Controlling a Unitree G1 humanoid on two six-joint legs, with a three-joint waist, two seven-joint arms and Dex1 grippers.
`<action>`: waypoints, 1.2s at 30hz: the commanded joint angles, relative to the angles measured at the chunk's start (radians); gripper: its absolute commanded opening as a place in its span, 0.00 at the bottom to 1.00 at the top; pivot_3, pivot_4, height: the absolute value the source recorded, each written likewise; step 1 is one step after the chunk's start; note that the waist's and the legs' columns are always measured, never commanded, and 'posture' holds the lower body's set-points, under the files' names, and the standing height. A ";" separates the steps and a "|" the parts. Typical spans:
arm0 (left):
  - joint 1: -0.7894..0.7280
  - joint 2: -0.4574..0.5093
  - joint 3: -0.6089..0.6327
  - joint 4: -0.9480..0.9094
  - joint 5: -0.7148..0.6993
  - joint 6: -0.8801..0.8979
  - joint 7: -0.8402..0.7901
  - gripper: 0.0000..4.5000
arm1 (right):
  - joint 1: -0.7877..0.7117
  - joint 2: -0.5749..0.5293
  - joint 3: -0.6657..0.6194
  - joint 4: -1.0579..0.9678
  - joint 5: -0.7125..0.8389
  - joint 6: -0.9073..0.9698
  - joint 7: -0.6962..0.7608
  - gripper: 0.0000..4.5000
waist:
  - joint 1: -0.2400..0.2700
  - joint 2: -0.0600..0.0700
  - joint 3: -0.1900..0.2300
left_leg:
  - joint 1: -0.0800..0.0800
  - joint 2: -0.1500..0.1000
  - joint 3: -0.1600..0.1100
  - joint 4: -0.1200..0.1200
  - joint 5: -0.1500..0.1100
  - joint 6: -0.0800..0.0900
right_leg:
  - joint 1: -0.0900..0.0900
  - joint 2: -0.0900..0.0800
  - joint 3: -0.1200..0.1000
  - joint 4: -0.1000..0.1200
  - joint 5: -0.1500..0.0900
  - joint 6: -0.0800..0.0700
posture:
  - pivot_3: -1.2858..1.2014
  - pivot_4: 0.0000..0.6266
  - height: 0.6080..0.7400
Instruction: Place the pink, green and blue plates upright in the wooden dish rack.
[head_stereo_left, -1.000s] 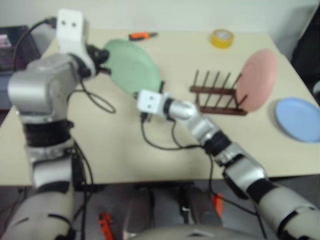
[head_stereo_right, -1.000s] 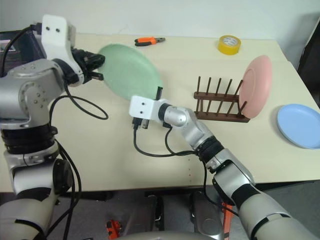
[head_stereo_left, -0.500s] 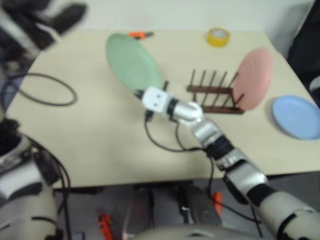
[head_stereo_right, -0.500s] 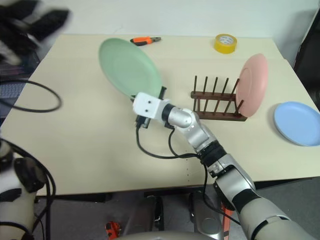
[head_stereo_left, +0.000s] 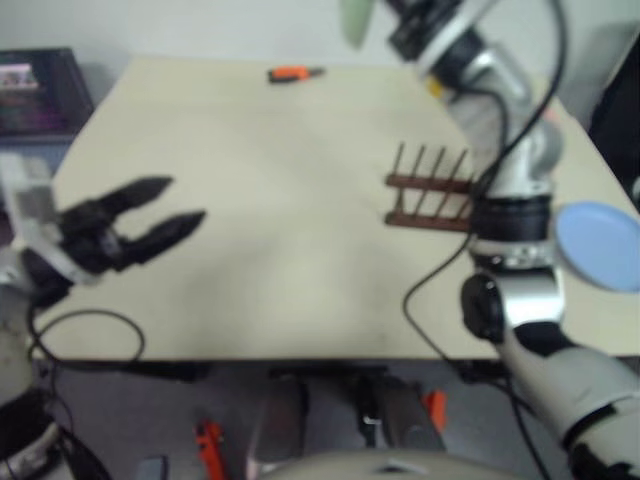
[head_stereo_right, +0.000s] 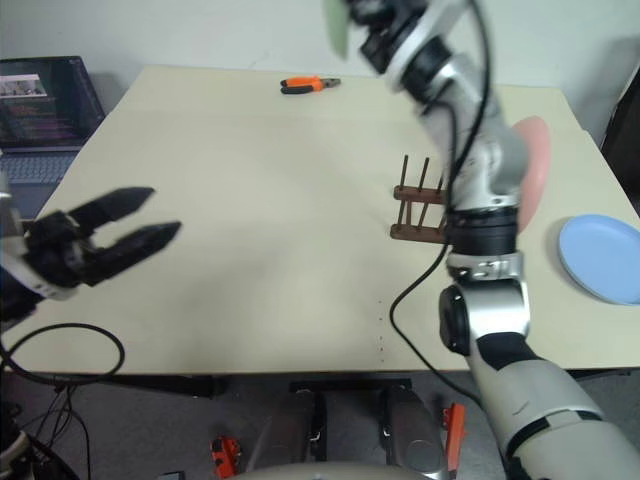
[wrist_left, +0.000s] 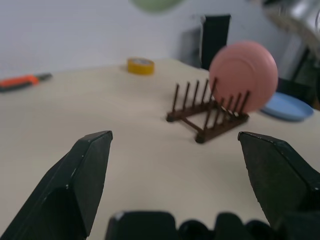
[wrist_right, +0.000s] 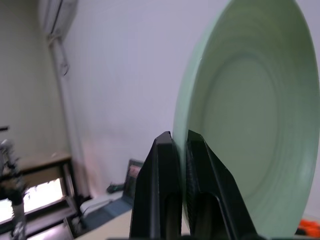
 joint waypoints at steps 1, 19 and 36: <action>-0.012 0.041 -0.153 -0.042 0.073 -0.075 -0.014 0.98 | 0.003 -0.092 -0.087 -0.091 0.094 0.150 -0.064 0.00 | -0.001 0.001 0.000 | -0.001 0.000 0.002 0.000 0.000 0.000 | -0.001 0.000 0.001 0.000 0.000 0.000 | 0.52 0.24 1.00; -0.206 0.044 -0.442 -0.019 0.139 -0.152 -0.015 0.98 | 0.269 -0.375 -0.236 -0.345 0.432 0.667 -0.169 0.00 | -0.026 0.002 0.001 | -0.002 0.006 0.006 -0.015 0.000 0.001 | -0.006 0.010 0.004 -0.008 0.002 0.005 | 0.52 0.24 1.00; -0.219 0.048 -0.469 0.028 0.169 -0.179 -0.041 0.98 | 0.423 -0.341 -0.268 -0.395 0.498 0.621 -0.260 0.00 | -0.028 0.002 0.001 | -0.002 0.005 0.006 -0.014 0.000 0.001 | -0.004 0.014 0.005 -0.011 0.004 0.008 | 0.52 0.24 1.00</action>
